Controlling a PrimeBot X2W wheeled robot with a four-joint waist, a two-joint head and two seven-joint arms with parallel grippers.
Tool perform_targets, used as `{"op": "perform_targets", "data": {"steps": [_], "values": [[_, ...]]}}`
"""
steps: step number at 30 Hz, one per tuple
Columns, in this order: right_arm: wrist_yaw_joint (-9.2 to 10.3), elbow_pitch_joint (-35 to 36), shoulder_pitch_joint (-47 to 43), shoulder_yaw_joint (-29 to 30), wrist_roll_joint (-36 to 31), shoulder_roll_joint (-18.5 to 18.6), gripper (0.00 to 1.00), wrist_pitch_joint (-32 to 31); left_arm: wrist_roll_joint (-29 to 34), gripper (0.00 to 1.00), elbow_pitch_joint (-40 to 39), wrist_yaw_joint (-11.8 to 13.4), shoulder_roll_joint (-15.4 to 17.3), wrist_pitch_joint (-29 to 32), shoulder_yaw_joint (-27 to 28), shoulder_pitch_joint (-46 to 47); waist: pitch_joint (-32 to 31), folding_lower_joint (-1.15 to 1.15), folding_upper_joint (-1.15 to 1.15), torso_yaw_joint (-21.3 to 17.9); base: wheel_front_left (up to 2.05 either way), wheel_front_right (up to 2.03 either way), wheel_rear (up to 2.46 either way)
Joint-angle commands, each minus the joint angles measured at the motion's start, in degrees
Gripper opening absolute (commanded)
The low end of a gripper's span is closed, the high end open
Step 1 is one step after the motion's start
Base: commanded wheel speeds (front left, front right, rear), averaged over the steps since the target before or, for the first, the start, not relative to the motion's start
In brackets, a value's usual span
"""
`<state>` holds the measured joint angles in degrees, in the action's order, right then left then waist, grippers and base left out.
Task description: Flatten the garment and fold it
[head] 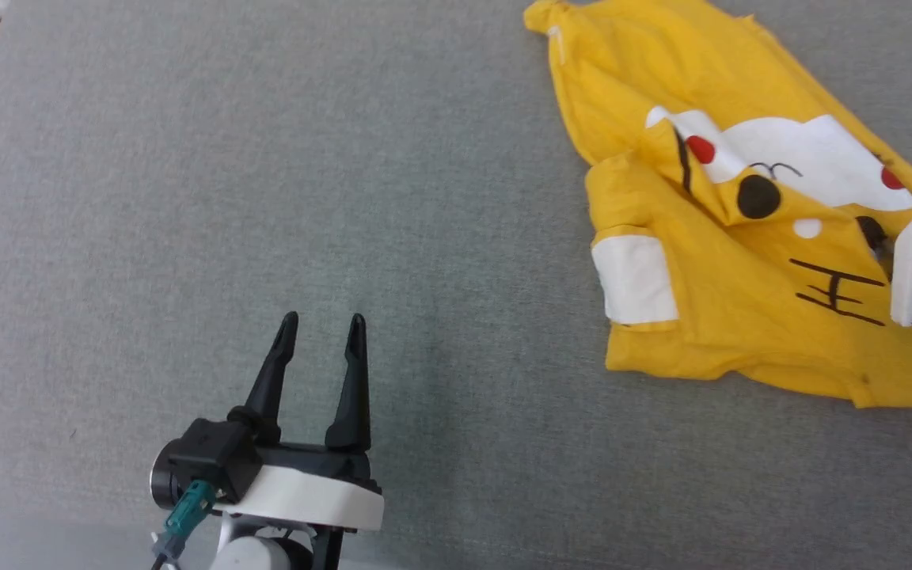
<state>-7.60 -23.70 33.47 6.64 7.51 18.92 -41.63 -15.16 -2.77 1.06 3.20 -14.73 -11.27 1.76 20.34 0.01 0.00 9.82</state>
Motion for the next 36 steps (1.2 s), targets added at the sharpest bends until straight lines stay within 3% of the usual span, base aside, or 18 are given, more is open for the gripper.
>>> {"op": "perform_targets", "data": {"steps": [1,2,3,4,5,6,13,19,23,28,30,31,36], "values": [[0.11,-0.8,0.21,-0.57,-0.13,0.61,1.0,-1.05,-0.34,1.0,-0.19,-0.25,-0.25,-0.27,-0.18,1.2,2.48,-0.01,0.0,2.06,0.0,0.0,0.0],[0.11,-1.1,0.18,-1.07,-0.02,0.87,1.0,-1.41,-0.34,1.0,-0.24,-0.26,-0.26,-0.27,-0.28,1.44,2.82,-0.01,0.0,2.17,0.0,0.0,0.0],[0.11,-1.21,0.24,-1.32,0.13,1.04,0.82,-1.33,-0.35,1.0,-0.26,-0.29,-0.27,-0.27,-0.39,1.66,3.16,-0.01,0.0,2.21,0.0,0.0,0.0],[0.11,-1.26,0.36,-1.41,0.2,1.12,0.39,-0.99,-0.36,1.0,-0.25,-0.35,-0.27,-0.27,-0.52,1.9,3.47,-0.01,0.0,2.2,0.0,0.0,0.0],[0.11,-1.24,0.5,-1.51,0.21,1.12,0.11,-0.44,-0.34,1.0,-0.24,-0.39,-0.28,-0.27,-0.61,2.15,3.72,-0.01,0.0,2.14,0.0,0.0,0.0],[0.11,-1.25,0.62,-1.65,0.29,1.02,0.0,0.09,-0.33,1.0,-0.2,-0.4,-0.28,-0.27,-0.63,2.34,3.87,-0.01,0.0,1.99,0.0,0.0,0.0],[0.11,-0.72,3.05,-2.35,0.77,0.96,0.0,5.56,0.16,1.0,0.26,-0.41,-0.3,-0.27,-0.04,2.61,3.26,-0.01,0.0,-0.11,0.0,0.0,0.0],[0.11,-1.06,3.72,-0.04,-1.41,4.71,0.0,8.49,0.46,1.0,0.3,-0.73,-0.3,-0.27,0.11,2.48,3.04,-0.01,0.0,-0.61,0.0,0.0,0.0],[0.11,-1.45,2.89,4.61,-5.16,8.89,0.0,11.1,0.64,1.0,0.3,-1.08,-0.31,-0.27,0.05,2.47,3.7,-0.01,0.0,0.13,0.0,0.0,0.0],[0.11,-1.16,2.26,12.19,-12.46,10.94,0.0,17.98,0.85,1.0,0.6,-1.08,-0.31,-0.27,0.27,2.28,4.75,-0.01,0.0,1.1,0.0,0.0,0.0],[0.11,-1.4,2.57,15.21,-16.56,10.64,0.32,20.64,0.92,1.0,0.62,-1.09,-0.31,-0.27,0.42,2.38,4.95,-0.01,0.0,1.25,0.0,0.0,0.0],[0.11,-1.76,2.75,16.61,-18.51,10.07,1.0,21.34,0.93,1.0,0.66,-1.07,-0.31,-0.27,0.48,2.44,4.95,-0.01,0.0,1.26,0.0,0.0,0.0],[0.11,-4.06,4.07,19.47,-21.42,4.46,1.0,23.51,1.06,1.0,1.13,-1.03,-0.31,-0.27,0.5,2.23,3.32,-0.01,0.0,0.46,0.0,0.0,0.0]]}}
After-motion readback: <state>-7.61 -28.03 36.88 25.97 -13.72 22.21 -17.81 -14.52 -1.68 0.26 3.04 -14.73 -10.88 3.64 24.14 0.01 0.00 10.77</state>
